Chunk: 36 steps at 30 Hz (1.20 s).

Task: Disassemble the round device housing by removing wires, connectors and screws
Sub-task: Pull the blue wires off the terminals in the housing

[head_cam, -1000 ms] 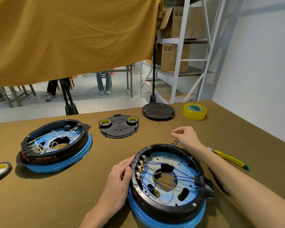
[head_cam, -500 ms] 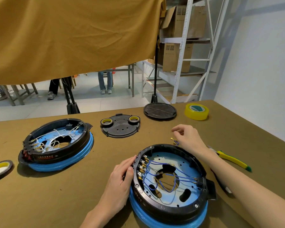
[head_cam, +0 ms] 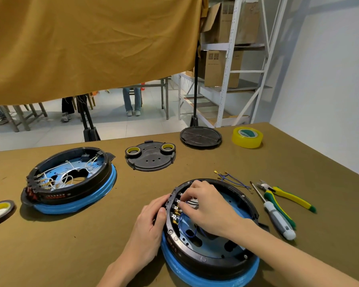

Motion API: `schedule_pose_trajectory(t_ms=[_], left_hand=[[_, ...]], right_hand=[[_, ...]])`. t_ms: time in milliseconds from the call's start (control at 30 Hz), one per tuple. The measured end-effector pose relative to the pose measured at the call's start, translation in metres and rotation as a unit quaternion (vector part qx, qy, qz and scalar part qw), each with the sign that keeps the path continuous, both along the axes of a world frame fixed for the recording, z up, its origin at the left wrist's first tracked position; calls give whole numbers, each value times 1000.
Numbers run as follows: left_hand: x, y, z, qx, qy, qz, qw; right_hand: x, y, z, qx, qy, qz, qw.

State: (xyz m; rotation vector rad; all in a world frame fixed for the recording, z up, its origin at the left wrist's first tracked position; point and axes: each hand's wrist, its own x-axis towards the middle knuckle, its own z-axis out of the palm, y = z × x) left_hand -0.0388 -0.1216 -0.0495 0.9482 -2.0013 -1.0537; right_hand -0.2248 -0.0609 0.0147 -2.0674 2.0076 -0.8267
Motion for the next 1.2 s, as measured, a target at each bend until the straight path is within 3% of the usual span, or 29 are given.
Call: schedule_pose_trajectory(t_ms=[200,1000,1200], left_hand=[[0,0,-1,-6,1,2,1000],[0,5,1,-33,-37,27,998],[-1,4,0,-32,-40,30,998]], right_hand=[[-4,0,-3,44,-53,7,998],[12,-4,4,58,16,-6,998],[10,-1,-6,40,-7,-7,999]])
